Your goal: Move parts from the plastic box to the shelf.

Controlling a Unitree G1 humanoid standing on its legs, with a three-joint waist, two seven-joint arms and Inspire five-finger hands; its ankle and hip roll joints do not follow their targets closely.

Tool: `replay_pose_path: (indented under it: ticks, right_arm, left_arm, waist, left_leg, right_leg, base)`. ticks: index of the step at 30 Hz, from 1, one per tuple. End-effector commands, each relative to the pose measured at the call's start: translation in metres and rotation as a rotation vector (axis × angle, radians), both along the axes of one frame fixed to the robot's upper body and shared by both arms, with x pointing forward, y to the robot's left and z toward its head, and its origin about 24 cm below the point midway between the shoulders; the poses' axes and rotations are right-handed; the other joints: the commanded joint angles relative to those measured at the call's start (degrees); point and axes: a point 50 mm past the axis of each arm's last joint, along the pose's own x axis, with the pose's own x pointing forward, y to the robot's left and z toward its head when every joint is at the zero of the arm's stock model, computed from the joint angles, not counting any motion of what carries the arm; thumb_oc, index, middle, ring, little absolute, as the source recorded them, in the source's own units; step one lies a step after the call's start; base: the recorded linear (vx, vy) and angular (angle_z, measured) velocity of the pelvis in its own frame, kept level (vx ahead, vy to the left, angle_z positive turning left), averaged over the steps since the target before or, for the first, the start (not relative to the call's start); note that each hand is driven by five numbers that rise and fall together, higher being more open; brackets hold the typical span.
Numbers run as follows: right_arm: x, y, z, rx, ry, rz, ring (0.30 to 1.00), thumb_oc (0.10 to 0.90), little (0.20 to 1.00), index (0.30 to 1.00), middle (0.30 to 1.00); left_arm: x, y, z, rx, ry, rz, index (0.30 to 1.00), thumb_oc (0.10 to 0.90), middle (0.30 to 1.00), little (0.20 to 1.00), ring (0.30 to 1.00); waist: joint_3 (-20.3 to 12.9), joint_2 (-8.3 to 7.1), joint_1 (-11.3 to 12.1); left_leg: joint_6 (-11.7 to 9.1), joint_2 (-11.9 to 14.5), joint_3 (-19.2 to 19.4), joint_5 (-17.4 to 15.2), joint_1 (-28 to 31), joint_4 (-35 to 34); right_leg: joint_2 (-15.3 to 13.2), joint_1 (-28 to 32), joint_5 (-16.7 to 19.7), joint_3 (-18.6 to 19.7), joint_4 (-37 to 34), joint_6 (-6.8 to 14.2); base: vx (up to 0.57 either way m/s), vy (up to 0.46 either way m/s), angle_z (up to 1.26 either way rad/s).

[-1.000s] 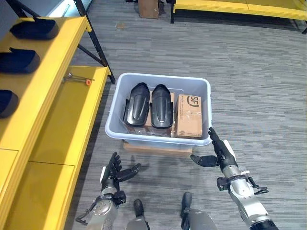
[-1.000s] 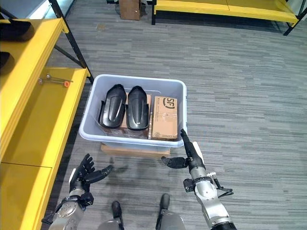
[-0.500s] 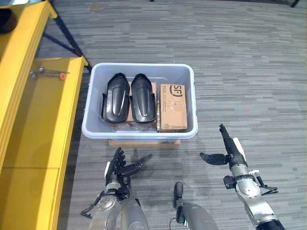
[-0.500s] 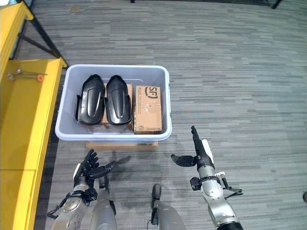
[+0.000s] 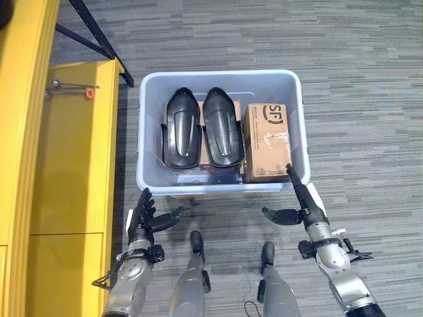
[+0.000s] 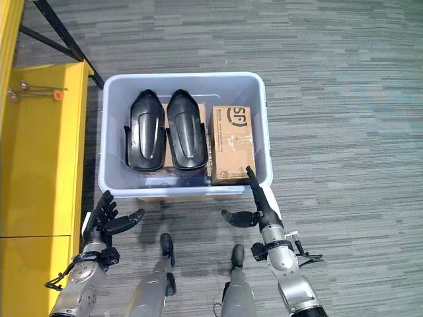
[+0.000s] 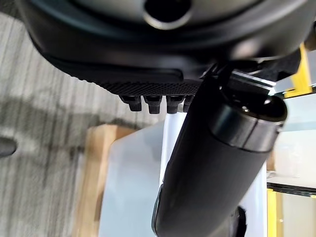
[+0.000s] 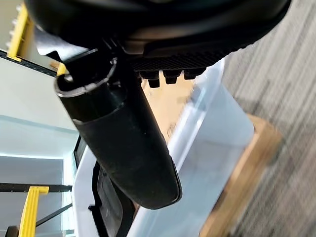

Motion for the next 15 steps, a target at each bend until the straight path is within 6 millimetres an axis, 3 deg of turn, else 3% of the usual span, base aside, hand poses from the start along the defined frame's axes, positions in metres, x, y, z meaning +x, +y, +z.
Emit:
replay_pose_path:
  ticks: [1,6,15]
  right_arm:
    - [0.004,-0.021,0.068,-0.191,-0.347,-0.050,1.000,0.900,1.000,1.000,1.000]
    - [0.012,-0.031,0.120,-0.407,-0.554,-0.068,1.000,0.900,1.000,1.000,1.000]
    - [0.038,-0.009,0.191,-0.693,-0.736,0.046,1.000,0.900,1.000,1.000,1.000]
  left_arm:
    - [-0.003,0.007,0.025,0.042,-0.135,-0.002,1.000,0.900,1.000,1.000,1.000]
    - [-0.002,0.009,0.029,0.059,-0.145,-0.020,1.000,0.900,1.000,1.000,1.000]
    - [0.000,0.003,0.030,0.039,-0.144,-0.065,1.000,0.900,1.000,1.000,1.000]
  waist:
    - [-4.55,-2.00,-0.33]
    - [-4.62,-3.36,0.68]
    - [-3.08,-4.92,3.50]
  left_leg:
    - [-2.47,6.16,-1.89,-3.60,-6.20,9.91]
    - [-2.53,6.53,-2.79,-3.29,-7.93,10.53]
    - [-3.48,7.40,-4.10,-2.69,-8.71,10.58]
  right_leg:
    - [-5.27,3.46,-2.33,-2.69,5.52,4.15]
    - [-4.52,3.11,-2.64,-3.59,5.51,4.04]
    - [-2.95,2.90,-4.76,-4.54,6.13,3.13]
  base:
    - [0.03,-0.022,0.15]
    - [0.01,-0.032,0.04]
    - [-0.02,-0.030,0.02]
